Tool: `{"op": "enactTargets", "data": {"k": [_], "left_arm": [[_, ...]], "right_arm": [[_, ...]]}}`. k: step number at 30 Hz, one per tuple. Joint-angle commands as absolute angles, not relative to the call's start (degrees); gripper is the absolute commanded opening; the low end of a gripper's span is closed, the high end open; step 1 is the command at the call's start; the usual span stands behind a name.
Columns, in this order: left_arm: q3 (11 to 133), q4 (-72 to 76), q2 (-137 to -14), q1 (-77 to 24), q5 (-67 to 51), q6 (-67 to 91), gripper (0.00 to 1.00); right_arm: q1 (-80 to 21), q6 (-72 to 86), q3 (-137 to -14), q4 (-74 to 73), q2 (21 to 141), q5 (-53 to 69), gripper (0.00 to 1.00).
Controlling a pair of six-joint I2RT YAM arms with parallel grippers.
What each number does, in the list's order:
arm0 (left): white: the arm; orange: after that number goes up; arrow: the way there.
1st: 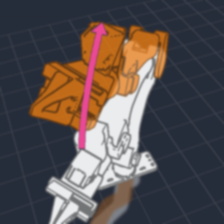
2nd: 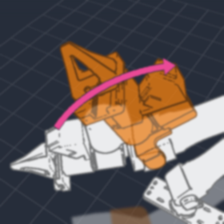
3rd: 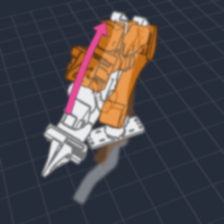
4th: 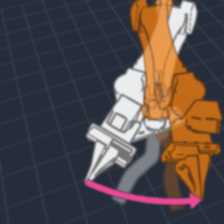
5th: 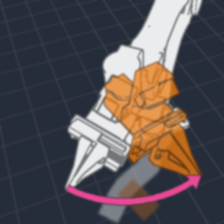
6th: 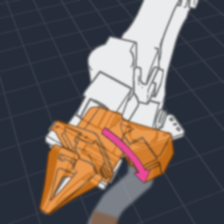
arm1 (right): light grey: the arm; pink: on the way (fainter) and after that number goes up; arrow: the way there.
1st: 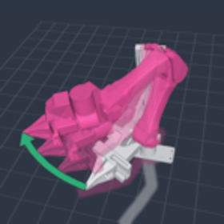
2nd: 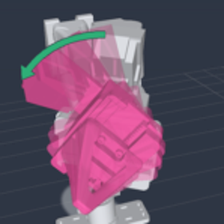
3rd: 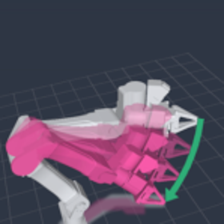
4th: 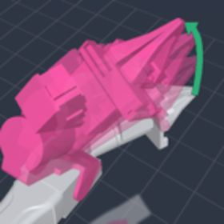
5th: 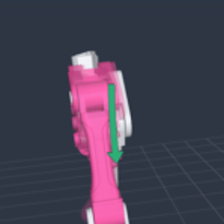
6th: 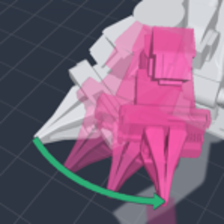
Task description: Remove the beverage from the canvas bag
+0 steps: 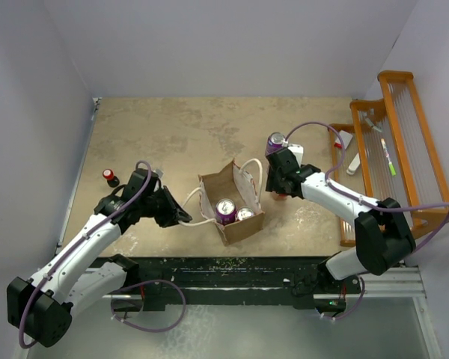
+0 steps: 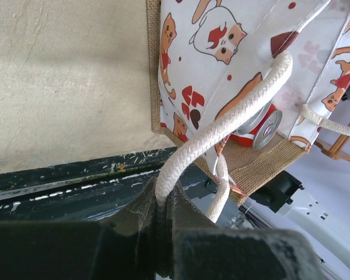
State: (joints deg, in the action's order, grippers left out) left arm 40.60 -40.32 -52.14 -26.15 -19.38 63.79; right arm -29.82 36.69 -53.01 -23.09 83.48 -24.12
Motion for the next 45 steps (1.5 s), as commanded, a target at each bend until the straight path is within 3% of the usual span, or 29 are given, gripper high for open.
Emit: {"op": "enactTargets", "data": {"k": [1,10,24,38,42,45], "left_arm": [[41.44,-42.51,-51.70,-26.06,-20.78,61.89,0.00],[42.07,-43.03,-52.84,-26.02,-23.10,57.99,0.00],[39.95,-36.53,-52.04,-26.02,-23.26,59.84,0.00],[36.49,-30.57,-49.76,-26.02,-22.16,63.61,0.00],[36.15,-30.37,-49.98,-26.02,-22.19,63.43,0.00],[35.84,-30.03,-49.99,-26.02,-22.18,63.84,0.00]], "right_arm": [[-29.36,36.63,-54.05,-18.90,83.82,-26.25,0.22],[-29.33,37.39,-52.37,-17.73,85.53,-23.04,0.61],[-29.31,36.32,-57.12,-22.96,85.70,-24.09,0.95],[-29.34,31.55,-66.88,-35.16,73.92,-25.37,1.00],[-29.34,25.61,-73.67,-36.55,71.44,-22.18,0.98],[-29.39,20.54,-78.36,-34.57,70.60,-10.42,0.93]]}}
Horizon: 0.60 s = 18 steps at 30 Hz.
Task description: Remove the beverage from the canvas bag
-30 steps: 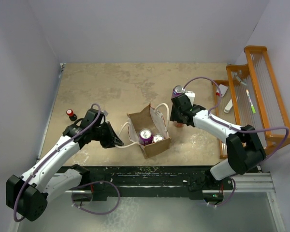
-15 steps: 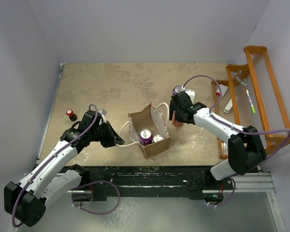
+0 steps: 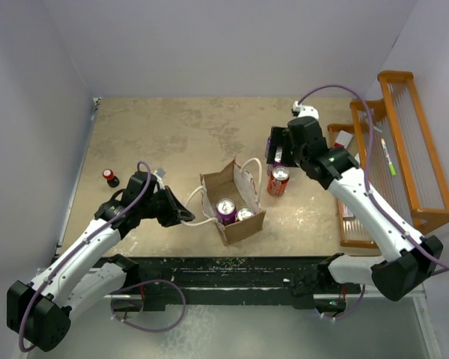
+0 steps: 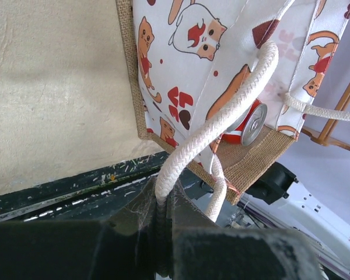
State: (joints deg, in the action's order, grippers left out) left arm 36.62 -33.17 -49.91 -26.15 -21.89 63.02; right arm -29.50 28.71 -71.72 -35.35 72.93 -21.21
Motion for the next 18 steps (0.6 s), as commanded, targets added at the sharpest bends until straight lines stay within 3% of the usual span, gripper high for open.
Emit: {"op": "enactTargets", "data": {"k": [1,5,12,18], "left_arm": [[35.66,-29.95,-49.88,-26.02,-21.97,64.00,0.00],[35.34,-29.79,-49.59,-26.02,-21.15,65.03,0.00],[35.79,-32.01,-49.69,-26.02,-20.06,65.04,0.00],[35.97,-32.70,-49.59,-26.00,-19.69,65.75,0.00]], "right_arm": [[-29.67,18.89,-79.29,-33.31,70.74,-5.78,0.91],[-33.79,15.40,-82.19,-30.78,72.88,1.39,0.92],[-49.58,9.82,-84.51,-32.42,78.57,-5.26,0.91],[-53.70,9.63,-82.38,-35.13,82.89,-5.61,0.81]]}}
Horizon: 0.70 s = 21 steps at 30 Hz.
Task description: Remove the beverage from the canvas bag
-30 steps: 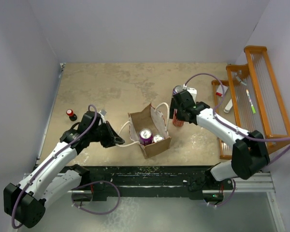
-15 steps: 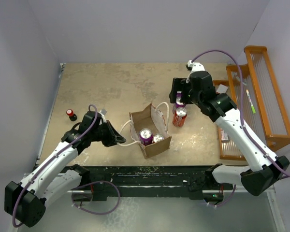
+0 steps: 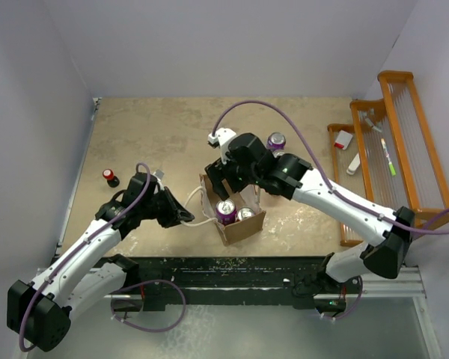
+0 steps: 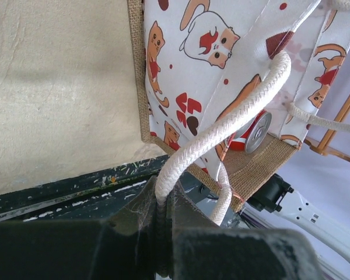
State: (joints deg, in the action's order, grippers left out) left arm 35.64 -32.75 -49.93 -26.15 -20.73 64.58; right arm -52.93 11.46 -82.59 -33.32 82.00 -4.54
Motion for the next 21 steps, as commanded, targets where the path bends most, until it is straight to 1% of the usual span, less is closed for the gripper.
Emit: {"op": "enactTargets", "data": {"k": [1,14,17,21], "left_arm": [[35.95,-32.53,-49.65,-26.01,-19.60,65.89,0.00],[36.39,-31.92,-50.56,-26.04,-19.81,66.45,0.00],[36.31,-32.65,-50.08,-26.04,-19.66,66.19,0.00],[35.64,-33.15,-48.78,-26.04,-19.47,66.99,0.00]], "right_arm": [[-54.06,9.95,-82.22,-35.90,83.74,-5.62,0.81],[-57.74,15.56,-81.33,-38.23,94.74,-6.48,0.81],[-57.87,16.31,-81.22,-39.27,97.75,-7.41,0.78],[-57.96,17.23,-80.99,-39.84,101.46,-8.35,0.77]]}}
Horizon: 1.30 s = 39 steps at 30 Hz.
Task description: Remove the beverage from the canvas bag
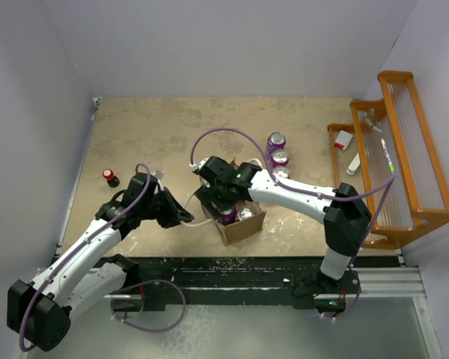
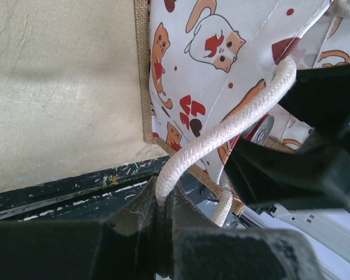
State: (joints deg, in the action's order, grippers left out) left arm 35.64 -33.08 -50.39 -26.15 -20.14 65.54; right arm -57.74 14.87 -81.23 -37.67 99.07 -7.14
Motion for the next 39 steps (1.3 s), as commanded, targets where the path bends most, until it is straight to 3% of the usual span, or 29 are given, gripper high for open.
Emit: {"op": "enactTargets", "data": {"k": [1,12,22,28,39], "left_arm": [[35.48,-33.07,-48.46,-26.16,-19.46,67.26,0.00],[35.33,-33.12,-47.95,-26.14,-19.24,67.94,0.00],[35.59,-32.16,-49.42,-26.11,-19.76,67.43,0.00],[35.68,-32.07,-49.49,-26.14,-19.72,67.28,0.00],[35.31,-32.76,-48.45,-26.11,-19.60,67.36,0.00]], "right_arm": [[-58.00,17.49,-81.03,-39.97,102.42,-8.47,0.77],[-58.01,18.32,-80.04,-40.50,105.74,-9.18,0.70],[-58.01,18.54,-81.63,-41.51,102.64,-9.51,0.42],[-57.99,20.00,-84.68,-44.09,100.82,-9.10,0.20],[-57.91,21.15,-86.41,-42.95,96.36,-11.75,0.05]]}}
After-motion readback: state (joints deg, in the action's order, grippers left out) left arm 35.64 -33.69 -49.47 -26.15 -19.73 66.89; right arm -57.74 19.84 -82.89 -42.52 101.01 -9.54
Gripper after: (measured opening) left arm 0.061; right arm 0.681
